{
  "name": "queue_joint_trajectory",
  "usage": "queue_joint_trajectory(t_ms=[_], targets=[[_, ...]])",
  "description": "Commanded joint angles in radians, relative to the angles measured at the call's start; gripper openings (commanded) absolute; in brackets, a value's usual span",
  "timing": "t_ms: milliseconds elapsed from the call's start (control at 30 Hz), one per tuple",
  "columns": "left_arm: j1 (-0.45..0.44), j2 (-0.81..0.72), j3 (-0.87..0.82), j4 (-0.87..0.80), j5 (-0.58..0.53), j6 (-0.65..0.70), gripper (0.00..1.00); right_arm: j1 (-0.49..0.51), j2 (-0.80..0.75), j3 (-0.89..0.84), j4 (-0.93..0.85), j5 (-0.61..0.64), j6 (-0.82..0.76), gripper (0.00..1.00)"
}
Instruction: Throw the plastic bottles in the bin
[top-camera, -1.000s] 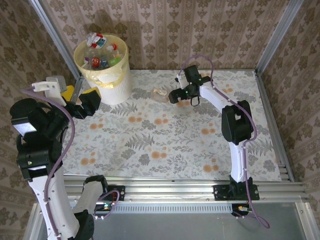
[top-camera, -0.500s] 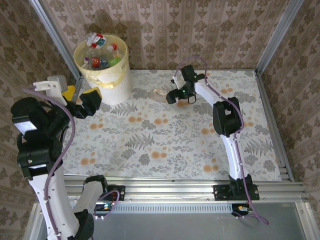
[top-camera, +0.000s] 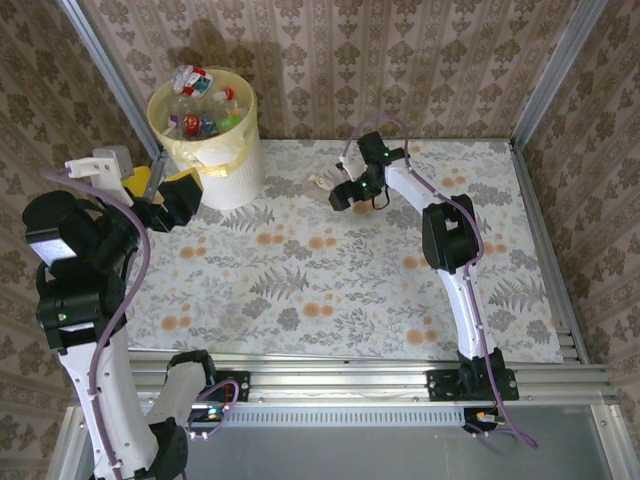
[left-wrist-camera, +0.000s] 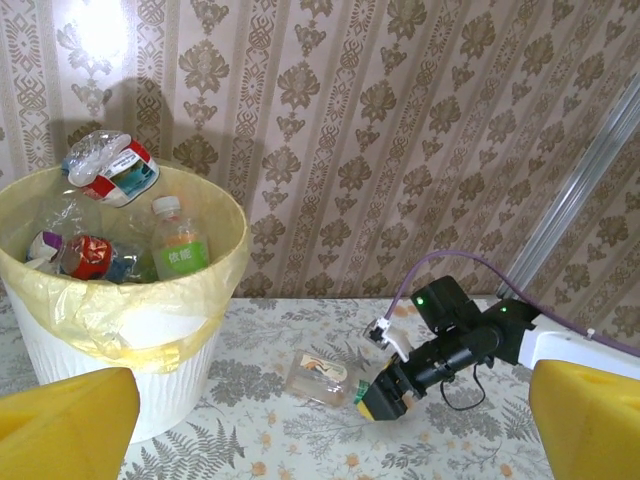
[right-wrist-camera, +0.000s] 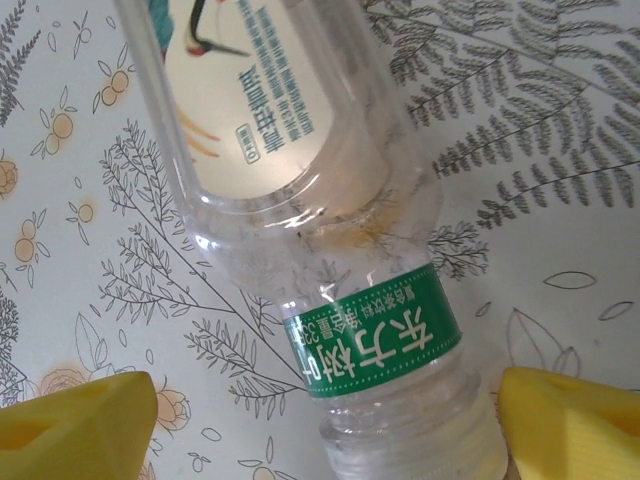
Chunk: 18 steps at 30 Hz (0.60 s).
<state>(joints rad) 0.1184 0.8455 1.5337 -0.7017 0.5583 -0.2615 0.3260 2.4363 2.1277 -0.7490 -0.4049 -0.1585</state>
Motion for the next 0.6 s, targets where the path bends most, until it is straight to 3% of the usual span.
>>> queue_joint_trajectory(t_ms=[0, 200, 467, 567], targets=[[-0.006, 0.003, -0.013, 0.046, 0.028, -0.031, 1.0, 0.01, 0.033, 0.026, -0.046, -0.018, -0.008, 0.85], [-0.006, 0.003, -0.026, 0.051, 0.029, -0.037, 1.0, 0.019, 0.042, 0.006, -0.039, 0.023, 0.008, 0.78], [-0.007, 0.0, -0.062, 0.101, 0.05, -0.078, 1.0, 0.022, -0.033, -0.107, 0.036, 0.084, 0.041, 0.49], [-0.02, -0.009, -0.121, 0.146, -0.006, -0.128, 1.0, 0.026, -0.105, -0.206, 0.106, 0.081, 0.061, 0.42]])
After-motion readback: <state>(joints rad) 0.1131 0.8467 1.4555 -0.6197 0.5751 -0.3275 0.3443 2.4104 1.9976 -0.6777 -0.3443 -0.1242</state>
